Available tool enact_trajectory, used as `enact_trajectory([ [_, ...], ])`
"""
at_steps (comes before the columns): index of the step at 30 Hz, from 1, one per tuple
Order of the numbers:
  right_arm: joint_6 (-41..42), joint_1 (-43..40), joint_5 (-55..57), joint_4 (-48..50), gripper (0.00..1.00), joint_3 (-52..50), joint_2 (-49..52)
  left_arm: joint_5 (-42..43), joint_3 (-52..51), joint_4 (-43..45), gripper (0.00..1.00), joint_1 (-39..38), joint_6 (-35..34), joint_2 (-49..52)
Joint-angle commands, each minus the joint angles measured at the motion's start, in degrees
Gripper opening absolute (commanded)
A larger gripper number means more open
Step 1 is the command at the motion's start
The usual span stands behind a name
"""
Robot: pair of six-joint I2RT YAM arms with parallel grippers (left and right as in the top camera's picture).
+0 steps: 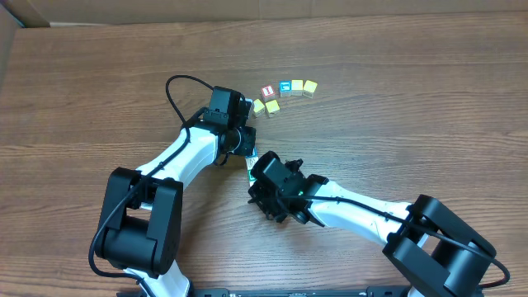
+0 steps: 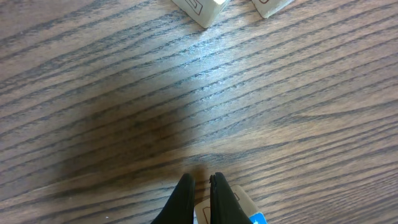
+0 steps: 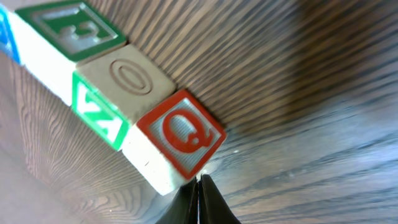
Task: Flip 4 blocks
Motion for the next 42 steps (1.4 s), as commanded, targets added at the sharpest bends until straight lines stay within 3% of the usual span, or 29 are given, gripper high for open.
enact_trajectory([
  [1,0.5,1.2,2.5,0.6,0.05,0.2,0.1,1.1,0.7,0.5,0.04,-0.4,1.0,1.2],
  [2,0.5,1.4,2.7,0.6,0.09,0.2,0.1,1.1,0.7,0.6,0.04,-0.4,1.0,1.2],
  [10,0.5,1.5,2.6,1.0,0.1,0.2,0.1,1.1,0.7,1.5,0.04,-0.4,0.8,1.2],
  [18,-1.8,1.5,1.7,1.8,0.04,0.3,0.1,0.9,1.6,1.2,0.04,-0.1,0.1,1.2],
  [24,-14.9,1.3,-3.6,0.2,0.04,4.6,-0.1,-0.2,12.6,-6.1,0.04,1.7,-4.0,1.1],
  [29,-27.1,1.1,0.2,-13.3,0.04,14.1,-0.2,-5.3,26.9,-18.3,0.04,4.2,-7.9,1.1],
  [33,-42.2,-1.6,1.4,-21.7,0.04,22.2,-0.2,-10.0,35.1,-28.9,0.04,7.0,-17.0,1.1],
  [37,-49.1,-6.6,1.1,-31.2,0.04,27.8,-0.2,-4.9,37.5,-36.6,0.04,9.7,-19.1,1.1],
  [42,-53.8,-12.4,1.4,-37.3,0.13,27.9,-0.2,-6.9,35.9,-45.1,0.04,10.9,-19.1,1.3],
])
